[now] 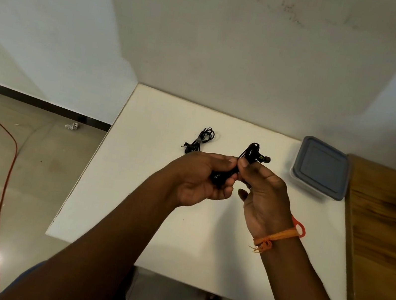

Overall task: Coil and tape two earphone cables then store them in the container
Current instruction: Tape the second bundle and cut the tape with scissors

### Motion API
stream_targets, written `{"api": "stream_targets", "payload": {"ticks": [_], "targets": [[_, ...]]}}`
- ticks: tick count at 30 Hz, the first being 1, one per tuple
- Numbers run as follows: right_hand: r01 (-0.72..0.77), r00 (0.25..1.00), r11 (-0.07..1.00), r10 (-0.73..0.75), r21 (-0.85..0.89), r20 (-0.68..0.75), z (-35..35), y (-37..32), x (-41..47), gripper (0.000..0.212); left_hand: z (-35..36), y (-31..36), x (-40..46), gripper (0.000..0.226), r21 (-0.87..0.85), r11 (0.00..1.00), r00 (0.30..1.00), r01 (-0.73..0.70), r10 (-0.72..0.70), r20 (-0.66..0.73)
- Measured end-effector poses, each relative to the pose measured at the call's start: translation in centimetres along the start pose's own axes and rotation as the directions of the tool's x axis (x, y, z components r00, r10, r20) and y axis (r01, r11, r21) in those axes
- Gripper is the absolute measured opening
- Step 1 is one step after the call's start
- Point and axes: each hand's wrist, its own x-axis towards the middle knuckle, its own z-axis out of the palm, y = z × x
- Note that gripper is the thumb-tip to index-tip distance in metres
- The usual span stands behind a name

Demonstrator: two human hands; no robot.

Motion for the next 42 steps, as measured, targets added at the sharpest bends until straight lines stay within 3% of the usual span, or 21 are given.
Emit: {"api": "stream_targets", "payload": {"ticks": [4,7,9,11,12,14,19,23,28,31,34,37,39,42], "targets": [[0.024,1.0,1.0,-0.025,-0.014,-0.016,0.0,-0.1,0.1,0.009,-0.1,0.2,-0.2,0.015,-0.024,1.0,1.0,0.02,-0.02,-0.017],[-0.001,1.0,0.999,0.0,-0.044,-0.013,-0.2,-0.3,0.1,0.008,-0.4,0.0,-0.2,0.019,0.226,0.966,0.989,-0.125,0.141,-0.054],[-0.063,0.998,0.998,0.062,-0.032,-0.033,-0.2,-0.2,0.2,0.008,-0.3,-0.5,0.0,0.02,0.535,0.804,0.938,-0.257,0.341,-0.062],[-0.134,0.989,0.991,0.134,0.016,-0.059,-0.3,-0.1,0.3,0.008,0.0,-0.9,0.3,0.023,0.773,0.566,0.88,-0.287,0.474,-0.02],[-0.158,0.985,0.987,0.16,0.031,-0.072,-0.4,-0.1,0.4,0.005,0.1,-1.0,0.4,0.025,0.837,0.479,0.866,-0.266,0.499,-0.01],[-0.192,0.977,0.98,0.195,0.047,-0.088,-0.4,-0.1,0.3,0.003,0.4,-1.3,0.7,0.025,0.878,0.416,0.852,-0.236,0.524,-0.019],[-0.217,0.975,0.971,0.21,-0.099,-0.078,0.2,-0.7,-0.2,0.027,0.8,-2.5,0.9,0.025,0.916,0.361,0.766,-0.177,0.635,-0.102],[-0.128,0.99,0.944,0.105,-0.305,-0.091,0.1,-0.9,-0.8,0.058,-0.1,-2.2,1.2,0.024,0.919,0.372,0.742,-0.132,0.652,-0.158],[0.06,0.994,0.815,-0.103,-0.576,-0.041,-0.6,-1.0,-1.3,0.048,-0.3,-2.0,1.4,0.026,0.921,0.371,0.722,-0.117,0.669,-0.178],[0.047,0.996,0.826,-0.082,-0.562,-0.038,-0.9,-0.9,-1.2,0.027,-0.7,-1.9,1.6,0.021,0.819,0.558,0.752,-0.136,0.596,-0.281],[0.045,0.997,0.828,-0.074,-0.558,-0.029,-1.1,-0.8,-1.1,0.016,-0.6,-1.9,1.5,0.019,0.606,0.781,0.795,-0.152,0.461,-0.394],[0.053,0.998,0.82,-0.063,-0.571,0.002,-0.6,-0.8,-1.3,0.015,-0.5,-1.9,1.4,0.018,0.476,0.865,0.807,-0.158,0.391,-0.443],[0.035,0.999,0.85,-0.024,-0.525,0.027,-0.2,-0.9,-1.6,0.015,-0.5,-1.8,1.4,0.019,0.595,0.79,0.779,-0.147,0.464,-0.423],[0.008,0.998,0.881,0.019,-0.473,0.053,0.1,-1.4,-1.9,0.019,-0.5,-1.9,1.3,0.02,0.839,0.53,0.725,-0.124,0.626,-0.288]]}}
